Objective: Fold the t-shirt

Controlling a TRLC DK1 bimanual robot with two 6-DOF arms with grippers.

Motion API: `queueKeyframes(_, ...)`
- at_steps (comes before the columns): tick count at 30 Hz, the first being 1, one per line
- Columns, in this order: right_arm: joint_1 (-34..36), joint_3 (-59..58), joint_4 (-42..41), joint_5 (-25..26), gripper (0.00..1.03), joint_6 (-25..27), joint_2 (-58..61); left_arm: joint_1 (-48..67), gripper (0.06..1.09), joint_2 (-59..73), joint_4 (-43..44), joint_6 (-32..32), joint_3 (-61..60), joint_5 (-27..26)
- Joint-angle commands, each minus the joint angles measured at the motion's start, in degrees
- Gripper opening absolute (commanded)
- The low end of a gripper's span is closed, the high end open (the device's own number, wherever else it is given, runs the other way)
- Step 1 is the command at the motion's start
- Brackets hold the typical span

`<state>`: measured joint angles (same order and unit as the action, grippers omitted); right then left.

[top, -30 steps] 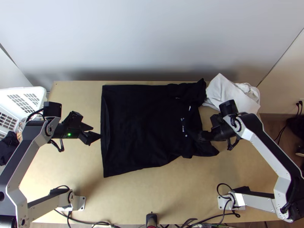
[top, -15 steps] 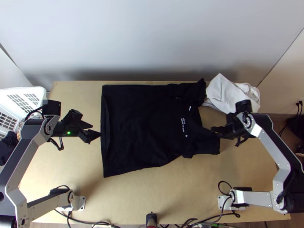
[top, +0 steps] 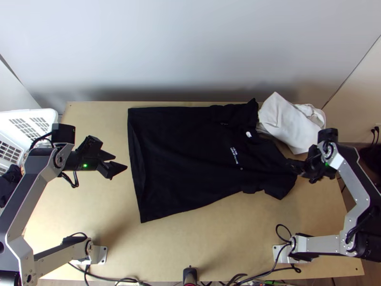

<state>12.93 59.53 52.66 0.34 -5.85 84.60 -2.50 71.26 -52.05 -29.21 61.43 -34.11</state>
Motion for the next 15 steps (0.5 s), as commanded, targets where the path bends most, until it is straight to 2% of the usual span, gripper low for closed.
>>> queueKeyframes(1, -3.2, 4.5, 5.0, 1.4, 0.99, -1.6, -3.9, 0.1, 1.04, -0.2, -1.4, -0.3, 1.5, 0.2)
queueKeyframes(3, -6.2, 6.3, 5.3, 0.9, 0.99, -1.5, -6.4, 0.2, 1.04, -0.1, -2.0, -0.4, 2.0, 0.2)
queueKeyframes(5, -10.3, 7.7, 5.4, -2.9, 0.99, -1.1, -9.6, 0.7, 1.04, -0.1, -3.1, -0.4, 2.6, 0.1)
queueKeyframes(8, -17.2, 8.8, 5.3, -5.7, 0.99, -0.1, -13.8, 3.2, 1.04, 0.5, -5.8, -0.8, 2.7, 0.1)
queueKeyframes(12, -24.0, 8.3, 5.2, -6.1, 0.99, -0.4, -16.0, 8.6, 1.04, 4.2, -15.3, -6.6, 0.3, 0.1)
queueKeyframes(15, -24.5, 8.7, 5.2, -6.1, 0.99, -0.6, -15.6, 10.5, 1.04, 4.0, -16.2, -5.0, -2.9, 0.0)
